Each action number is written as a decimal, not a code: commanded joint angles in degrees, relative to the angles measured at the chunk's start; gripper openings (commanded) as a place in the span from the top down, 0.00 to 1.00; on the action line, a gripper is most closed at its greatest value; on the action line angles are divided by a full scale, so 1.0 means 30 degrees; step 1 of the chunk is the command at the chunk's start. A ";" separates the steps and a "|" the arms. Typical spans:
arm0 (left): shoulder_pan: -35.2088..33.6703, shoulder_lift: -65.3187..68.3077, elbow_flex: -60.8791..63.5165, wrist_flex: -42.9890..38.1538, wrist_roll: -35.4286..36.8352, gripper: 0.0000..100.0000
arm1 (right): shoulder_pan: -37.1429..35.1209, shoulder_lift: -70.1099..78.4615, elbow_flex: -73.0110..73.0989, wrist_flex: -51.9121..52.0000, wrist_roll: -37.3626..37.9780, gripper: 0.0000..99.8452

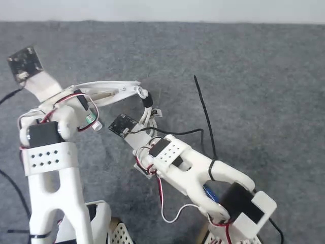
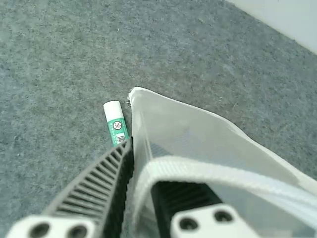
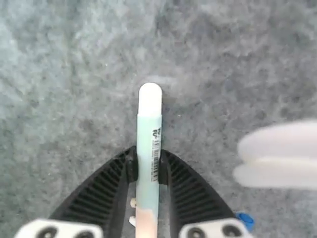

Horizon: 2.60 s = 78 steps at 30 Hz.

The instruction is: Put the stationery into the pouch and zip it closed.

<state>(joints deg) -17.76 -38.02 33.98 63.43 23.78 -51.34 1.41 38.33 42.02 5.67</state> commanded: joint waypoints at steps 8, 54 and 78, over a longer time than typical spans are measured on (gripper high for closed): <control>-0.0176 -0.0205 -0.0337 -0.0645 0.0234 0.99 | 0.0132 -0.4850 -0.0176 0.2300 0.0117 0.99; -0.0117 -0.0147 -0.0308 -0.0674 0.0264 0.99 | -0.1128 -2.3985 0.5099 -0.1744 0.0000 0.99; -0.0059 -0.0293 0.0278 -0.1260 0.0234 0.99 | -0.1128 -2.3985 0.5099 -0.6110 0.0000 0.99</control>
<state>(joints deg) -17.76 -38.11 35.30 61.32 23.78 -54.68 -69.01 54.24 26.29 5.67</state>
